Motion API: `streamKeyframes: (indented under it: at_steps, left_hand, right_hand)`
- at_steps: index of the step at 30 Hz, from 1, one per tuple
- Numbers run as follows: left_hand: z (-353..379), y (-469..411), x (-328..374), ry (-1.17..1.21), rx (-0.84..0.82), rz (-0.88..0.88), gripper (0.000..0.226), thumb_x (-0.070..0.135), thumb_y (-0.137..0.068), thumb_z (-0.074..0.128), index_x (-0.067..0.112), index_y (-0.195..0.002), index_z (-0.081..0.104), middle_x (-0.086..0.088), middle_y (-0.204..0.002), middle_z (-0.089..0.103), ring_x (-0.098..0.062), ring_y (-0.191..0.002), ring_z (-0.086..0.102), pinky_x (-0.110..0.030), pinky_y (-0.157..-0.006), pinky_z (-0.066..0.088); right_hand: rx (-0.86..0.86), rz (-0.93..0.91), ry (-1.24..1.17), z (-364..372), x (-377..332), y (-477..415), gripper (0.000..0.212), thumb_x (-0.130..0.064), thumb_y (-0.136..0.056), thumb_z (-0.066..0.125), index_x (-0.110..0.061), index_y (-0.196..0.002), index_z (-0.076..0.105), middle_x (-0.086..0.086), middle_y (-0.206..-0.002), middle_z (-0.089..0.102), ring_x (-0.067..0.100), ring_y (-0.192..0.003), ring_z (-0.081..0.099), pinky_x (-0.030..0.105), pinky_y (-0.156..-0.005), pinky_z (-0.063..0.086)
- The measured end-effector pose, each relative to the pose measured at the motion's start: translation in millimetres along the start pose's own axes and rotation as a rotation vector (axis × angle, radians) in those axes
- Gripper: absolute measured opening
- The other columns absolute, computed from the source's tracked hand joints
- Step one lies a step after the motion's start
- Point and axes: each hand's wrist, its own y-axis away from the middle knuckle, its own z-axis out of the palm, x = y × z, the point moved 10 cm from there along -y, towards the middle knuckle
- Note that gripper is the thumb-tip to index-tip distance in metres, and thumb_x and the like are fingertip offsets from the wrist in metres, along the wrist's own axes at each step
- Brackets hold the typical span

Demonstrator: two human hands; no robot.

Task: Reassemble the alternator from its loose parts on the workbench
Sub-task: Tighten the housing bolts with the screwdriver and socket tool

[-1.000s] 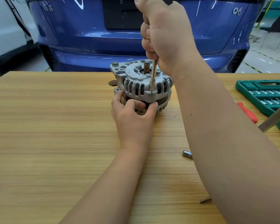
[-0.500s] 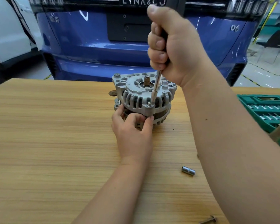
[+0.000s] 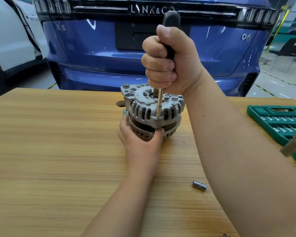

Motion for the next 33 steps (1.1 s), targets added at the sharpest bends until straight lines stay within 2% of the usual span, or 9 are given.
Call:
streamKeyframes:
  at_steps: [3, 5, 7, 11, 15, 19, 23, 29, 33]
  left_hand:
    - [8, -3, -1, -0.045, -0.075, 0.035, 0.098, 0.028, -0.073, 0.081, 0.033, -0.150, 0.020, 0.009, -0.152, 0.025, -0.004, -0.138, 0.026, -0.022, -0.110, 0.026]
    - [11, -5, -6, -0.004, -0.111, 0.013, 0.101, 0.029, -0.071, 0.083, 0.036, -0.150, 0.019, 0.009, -0.153, 0.025, -0.009, -0.140, 0.028, -0.034, -0.113, 0.030]
    - [13, -6, -10, 0.064, -0.137, -0.027, 0.104, 0.035, -0.066, 0.082, 0.040, -0.149, 0.020, 0.008, -0.154, 0.029, -0.018, -0.139, 0.036, -0.049, -0.108, 0.039]
    - [13, -6, -13, 0.126, -0.156, -0.061, 0.106, 0.047, -0.059, 0.077, 0.045, -0.149, 0.020, 0.009, -0.154, 0.033, -0.021, -0.137, 0.041, -0.050, -0.106, 0.041]
    - [10, -9, -16, 0.126, -0.175, -0.068, 0.102, 0.046, -0.060, 0.077, 0.042, -0.148, 0.025, 0.007, -0.149, 0.040, -0.024, -0.132, 0.047, -0.050, -0.104, 0.043]
    - [6, -10, -14, 0.078, -0.145, -0.042, 0.099, 0.041, -0.063, 0.078, 0.036, -0.148, 0.028, 0.009, -0.145, 0.041, -0.019, -0.128, 0.049, -0.044, -0.105, 0.043]
    - [6, -9, -13, 0.062, -0.122, -0.037, 0.093, 0.033, -0.070, 0.081, 0.035, -0.147, 0.029, 0.011, -0.143, 0.040, -0.017, -0.126, 0.051, -0.042, -0.104, 0.044]
    - [7, -3, -8, 0.027, -0.067, -0.042, 0.090, 0.030, -0.074, 0.082, 0.033, -0.146, 0.028, 0.020, -0.130, 0.030, -0.011, -0.122, 0.050, -0.027, -0.100, 0.042]
    - [5, -5, -8, 0.042, -0.073, -0.039, 0.088, 0.032, -0.071, 0.084, 0.035, -0.142, 0.031, 0.018, -0.133, 0.033, -0.011, -0.119, 0.052, -0.033, -0.102, 0.046]
  right_hand:
    - [0.023, 0.031, 0.020, 1, 4, -2, 0.037, -0.034, -0.085, 0.046, -0.020, -0.051, 0.043, -0.008, -0.042, 0.031, 0.006, -0.031, 0.022, 0.015, -0.035, 0.015]
    - [0.101, 0.023, 0.064, -2, 3, -1, 0.037, -0.035, -0.086, 0.042, -0.020, -0.053, 0.039, -0.008, -0.043, 0.028, 0.007, -0.033, 0.019, 0.016, -0.036, 0.015]
    - [0.191, -0.006, 0.118, -5, 0, 1, 0.036, -0.035, -0.087, 0.044, -0.020, -0.057, 0.033, -0.007, -0.046, 0.025, 0.009, -0.037, 0.017, 0.018, -0.037, 0.015]
    - [0.421, -0.126, 0.271, -13, -8, 8, 0.042, -0.032, -0.095, 0.048, -0.014, -0.072, 0.018, 0.000, -0.054, 0.020, 0.017, -0.046, 0.013, 0.022, -0.042, 0.016]
    - [0.496, -0.166, 0.310, -9, -10, 7, 0.043, -0.031, -0.096, 0.050, -0.018, -0.068, 0.020, 0.002, -0.055, 0.018, 0.019, -0.049, 0.012, 0.022, -0.042, 0.018]
    - [0.568, -0.175, 0.341, -12, -13, 11, 0.044, -0.031, -0.097, 0.050, -0.012, -0.077, 0.017, 0.009, -0.064, 0.013, 0.020, -0.052, 0.010, 0.024, -0.043, 0.015]
    - [0.641, -0.216, 0.328, -12, -15, 16, 0.047, -0.030, -0.098, 0.053, -0.019, -0.060, 0.027, 0.000, -0.052, 0.020, 0.019, -0.049, 0.012, 0.021, -0.041, 0.018]
    - [0.836, -0.311, 0.414, -16, -25, 31, 0.051, -0.029, -0.097, 0.057, -0.021, -0.056, 0.029, -0.004, -0.048, 0.025, 0.011, -0.038, 0.021, 0.021, -0.040, 0.023]
    - [0.893, -0.338, 0.429, -17, -27, 35, 0.049, -0.030, -0.096, 0.058, -0.021, -0.057, 0.030, -0.006, -0.046, 0.026, 0.011, -0.037, 0.022, 0.022, -0.041, 0.024]
